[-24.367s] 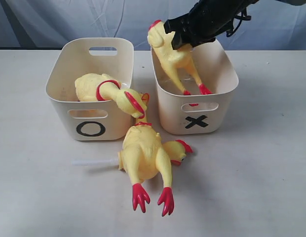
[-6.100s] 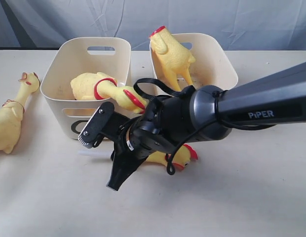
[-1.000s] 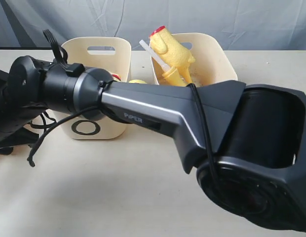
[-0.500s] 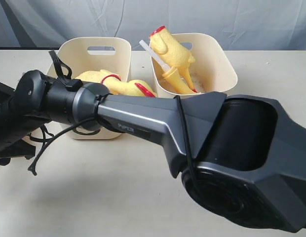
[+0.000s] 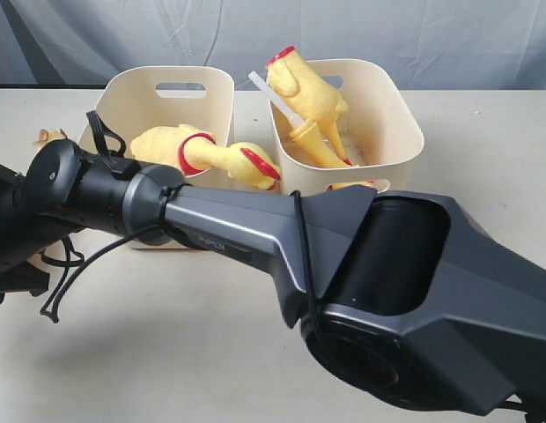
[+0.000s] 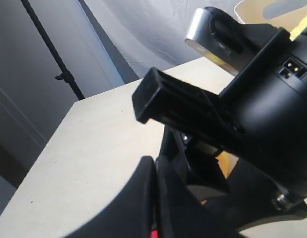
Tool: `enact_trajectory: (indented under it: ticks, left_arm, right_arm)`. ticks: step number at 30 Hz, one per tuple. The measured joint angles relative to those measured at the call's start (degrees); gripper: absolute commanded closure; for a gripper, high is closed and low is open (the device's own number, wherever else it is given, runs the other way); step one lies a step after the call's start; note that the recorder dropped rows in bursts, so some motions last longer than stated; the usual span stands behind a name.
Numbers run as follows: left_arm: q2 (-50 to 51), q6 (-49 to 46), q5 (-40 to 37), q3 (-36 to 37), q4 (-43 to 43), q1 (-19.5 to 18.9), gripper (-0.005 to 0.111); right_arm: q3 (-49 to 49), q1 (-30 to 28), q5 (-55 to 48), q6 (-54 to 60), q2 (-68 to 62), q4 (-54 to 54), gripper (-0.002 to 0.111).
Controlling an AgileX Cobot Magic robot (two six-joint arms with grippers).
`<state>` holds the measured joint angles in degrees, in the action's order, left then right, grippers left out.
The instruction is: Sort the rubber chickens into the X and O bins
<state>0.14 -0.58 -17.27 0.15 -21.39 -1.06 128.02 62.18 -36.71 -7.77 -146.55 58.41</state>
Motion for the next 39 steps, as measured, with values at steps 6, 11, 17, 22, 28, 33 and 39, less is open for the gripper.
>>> enact_trajectory:
  ticks: [6,11,17,22,28,33,39]
  left_arm:
    - [0.00,-0.10,0.00,0.00,-3.43,0.00,0.107]
    - [0.00,-0.10,0.00,0.00,-5.79,0.00,0.107]
    - [0.00,-0.10,0.00,0.00,-6.06,0.00,0.107]
    - [0.00,-0.10,0.00,0.00,-6.33,0.00,0.107]
    - [0.00,-0.10,0.00,0.00,-6.46,0.00,0.107]
    - [0.00,-0.10,0.00,0.00,-6.46,0.00,0.107]
    - [0.00,-0.10,0.00,0.00,-6.46,0.00,0.107]
  right_arm:
    - [0.03,0.09,1.55,0.00,0.00,0.33,0.057]
    - [0.03,0.09,2.83,0.00,0.00,0.38,0.062]
    - [0.03,0.09,3.82,-0.12,-1.84,2.73,0.062]
    - [0.03,0.09,5.12,-0.12,-3.85,4.39,0.062]
    - [0.03,0.09,6.66,-0.12,-3.99,4.97,0.081]
    - [0.03,0.09,7.89,-0.12,-3.99,5.07,0.107]
    - [0.03,0.09,9.41,0.08,-3.34,5.07,0.109]
